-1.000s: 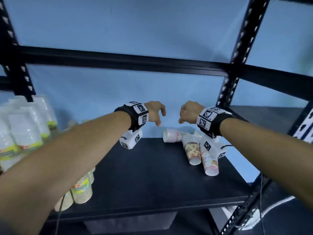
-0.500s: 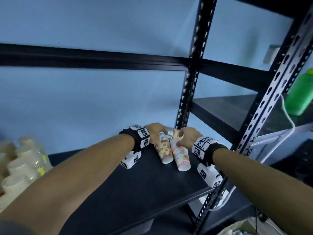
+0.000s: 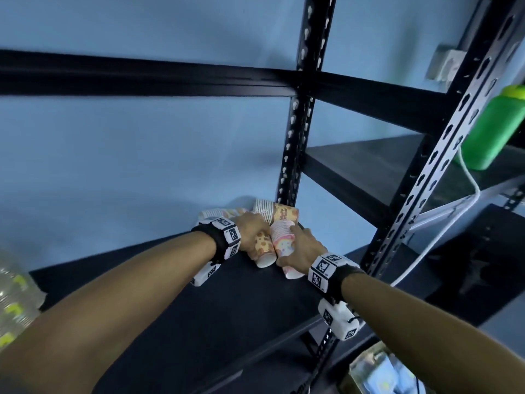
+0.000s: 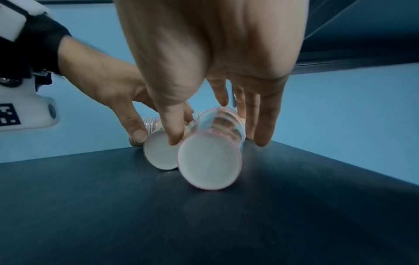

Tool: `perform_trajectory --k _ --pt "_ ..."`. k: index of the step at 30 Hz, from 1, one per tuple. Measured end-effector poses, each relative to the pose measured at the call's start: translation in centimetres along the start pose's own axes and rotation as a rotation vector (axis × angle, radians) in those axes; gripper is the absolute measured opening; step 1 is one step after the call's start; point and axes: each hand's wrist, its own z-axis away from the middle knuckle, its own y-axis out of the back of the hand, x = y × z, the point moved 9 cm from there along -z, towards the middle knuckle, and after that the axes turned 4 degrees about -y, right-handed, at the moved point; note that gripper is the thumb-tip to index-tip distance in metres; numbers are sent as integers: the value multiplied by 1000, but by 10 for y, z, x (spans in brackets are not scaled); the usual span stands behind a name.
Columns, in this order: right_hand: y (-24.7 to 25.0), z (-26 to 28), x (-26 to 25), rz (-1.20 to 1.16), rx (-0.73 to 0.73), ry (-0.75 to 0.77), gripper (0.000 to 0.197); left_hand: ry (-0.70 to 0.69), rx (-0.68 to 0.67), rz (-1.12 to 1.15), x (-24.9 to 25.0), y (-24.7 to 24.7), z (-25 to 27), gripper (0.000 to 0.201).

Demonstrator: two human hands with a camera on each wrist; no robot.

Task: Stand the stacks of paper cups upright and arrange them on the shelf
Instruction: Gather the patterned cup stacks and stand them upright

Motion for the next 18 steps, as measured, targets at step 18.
perform_trajectory --k 18 --pt "-7 -13 36 -22 -2 -47 88 -150 -52 -398 9 -21 -23 77"
